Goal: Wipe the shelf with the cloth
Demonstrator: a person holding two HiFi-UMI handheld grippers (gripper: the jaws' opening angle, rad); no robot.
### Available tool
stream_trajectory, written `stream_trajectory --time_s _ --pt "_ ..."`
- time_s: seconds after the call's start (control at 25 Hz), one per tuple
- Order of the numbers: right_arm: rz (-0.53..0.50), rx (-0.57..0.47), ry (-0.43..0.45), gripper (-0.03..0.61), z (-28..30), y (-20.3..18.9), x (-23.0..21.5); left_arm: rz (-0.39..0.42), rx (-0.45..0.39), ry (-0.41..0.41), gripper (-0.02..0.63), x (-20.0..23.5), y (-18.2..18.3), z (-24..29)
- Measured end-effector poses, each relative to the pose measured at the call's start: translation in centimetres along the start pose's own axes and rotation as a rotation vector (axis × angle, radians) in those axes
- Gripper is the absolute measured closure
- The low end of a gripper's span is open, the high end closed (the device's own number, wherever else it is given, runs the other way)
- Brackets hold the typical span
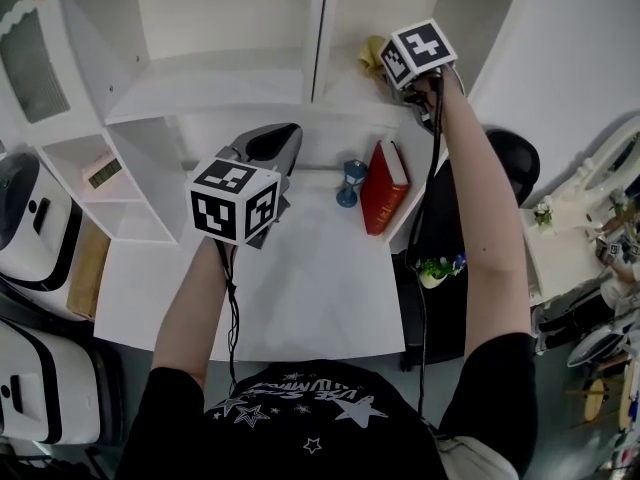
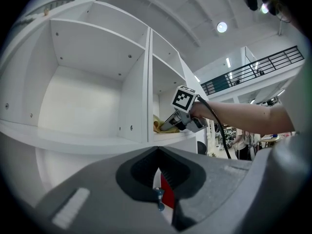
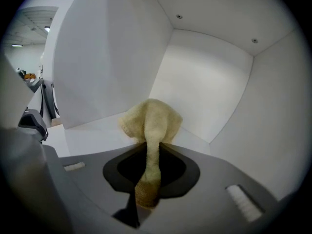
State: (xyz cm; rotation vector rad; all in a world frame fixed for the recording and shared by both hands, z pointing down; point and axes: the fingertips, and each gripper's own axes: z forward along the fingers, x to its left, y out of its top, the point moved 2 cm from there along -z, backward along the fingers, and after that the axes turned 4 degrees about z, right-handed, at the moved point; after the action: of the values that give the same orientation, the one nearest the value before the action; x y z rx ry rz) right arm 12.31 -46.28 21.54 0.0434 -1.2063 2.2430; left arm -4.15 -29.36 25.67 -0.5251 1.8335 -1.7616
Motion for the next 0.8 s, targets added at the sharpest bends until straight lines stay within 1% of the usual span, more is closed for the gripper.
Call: stream_trajectory --time_s 0.12,0.36,0.52,0.64,0.72,0.8 --pt "0.020 0.022 -0.027 0.495 -0.5 -0.9 -1.1 -0.003 -0.003 -0.019 0.611 -0.5 -0.1 0.5" --pt "0.044 0.056 -0.112 0.496 -1.7 -2.7 -3.4 -0.007 -0.012 -0.059 0.611 -1.5 -0.1 1.6" --pt "0.087 0.039 -0.118 0.497 -2.2 -3.1 -3.6 -0.017 -0.016 -0.082 0.611 -2.0 -0.3 2.0" --pt "0.068 0.022 -0.156 0.497 -2.6 -3.0 -3.6 -0.021 -0.021 -0.095 0.611 -2.0 -0.4 2.2" --pt "0.062 -0.013 -0.167 0.497 -3.1 -2.7 -3.2 -0.025 -0.024 -0.102 0.611 -1.8 -0.4 2.1" --pt "0.073 -0.059 -0.148 0.497 -3.8 -2.0 -2.3 -0.029 -0.028 -0.107 0.611 -1.4 -0.3 2.0"
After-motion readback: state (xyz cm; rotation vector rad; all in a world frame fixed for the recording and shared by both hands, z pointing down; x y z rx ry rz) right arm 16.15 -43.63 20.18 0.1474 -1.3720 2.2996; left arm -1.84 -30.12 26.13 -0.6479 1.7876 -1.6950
